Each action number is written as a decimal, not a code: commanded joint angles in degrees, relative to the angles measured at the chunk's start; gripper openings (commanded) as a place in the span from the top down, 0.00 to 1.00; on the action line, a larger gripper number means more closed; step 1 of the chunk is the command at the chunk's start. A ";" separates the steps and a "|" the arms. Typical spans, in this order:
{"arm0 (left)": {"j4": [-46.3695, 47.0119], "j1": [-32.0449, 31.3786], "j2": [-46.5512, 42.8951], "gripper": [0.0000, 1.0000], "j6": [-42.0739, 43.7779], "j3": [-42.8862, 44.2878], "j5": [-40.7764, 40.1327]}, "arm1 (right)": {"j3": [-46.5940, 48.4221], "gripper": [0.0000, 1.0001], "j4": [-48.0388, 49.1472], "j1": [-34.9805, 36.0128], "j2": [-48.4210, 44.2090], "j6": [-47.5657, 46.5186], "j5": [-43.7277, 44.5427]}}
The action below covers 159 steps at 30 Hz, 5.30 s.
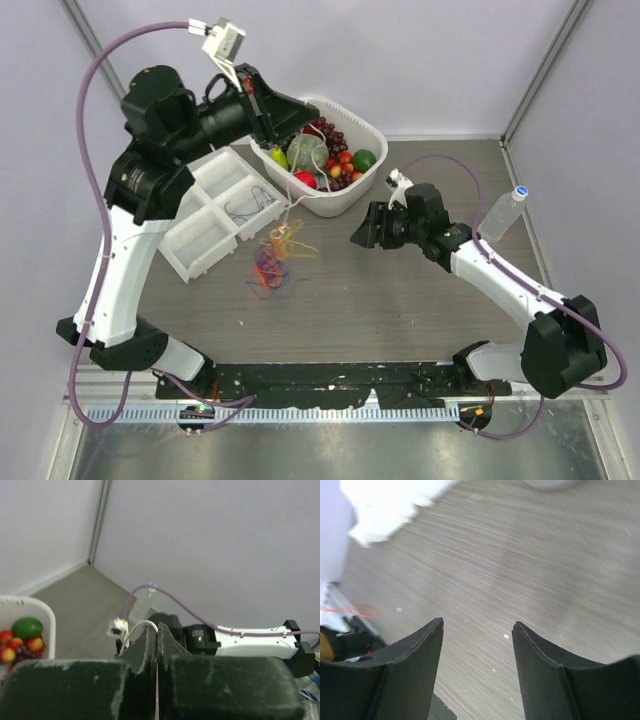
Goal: Untangle the cables
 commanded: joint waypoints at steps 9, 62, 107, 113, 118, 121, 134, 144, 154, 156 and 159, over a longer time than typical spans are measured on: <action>10.44 -0.33 -1.83 1.00 -9.76 -14.25 8.05 | 1.99 0.38 13.21 2.13 -10.59 -2.16 -11.59; -0.62 -0.68 -5.94 1.00 0.50 -7.64 -17.41 | -15.94 0.49 10.58 8.10 -14.82 -1.28 17.26; -15.12 -0.68 -3.06 1.00 6.57 -46.43 -36.49 | -9.44 0.70 3.27 10.55 0.48 -10.93 15.10; -14.59 -0.25 -2.97 1.00 6.31 -48.62 -40.81 | -6.54 0.57 13.21 15.21 3.43 -14.65 -1.28; -15.48 1.25 -2.61 1.00 5.34 -50.02 -39.50 | 3.37 0.55 16.02 20.14 16.02 -16.58 -5.51; -13.81 2.21 -4.28 1.00 5.95 -52.31 -38.62 | 6.38 0.55 18.48 22.08 21.64 -15.00 -3.76; -6.78 4.06 -2.97 1.00 7.27 -58.82 -26.76 | 0.08 0.58 14.27 19.36 21.14 -12.27 23.84; -5.99 3.98 9.50 0.98 8.59 -54.52 -19.46 | -13.12 0.57 11.01 11.88 4.45 -8.76 27.02; -4.23 3.71 13.56 0.38 9.82 -54.42 -20.42 | -12.25 0.58 10.92 11.88 -2.60 -7.44 25.25; -4.32 3.36 13.82 0.27 11.39 -54.34 -21.47 | -12.24 0.58 11.45 11.88 -2.43 -6.74 25.34; -6.24 2.83 14.87 0.21 11.84 -52.41 -23.49 | -11.90 0.59 10.67 11.88 -1.81 -4.46 24.82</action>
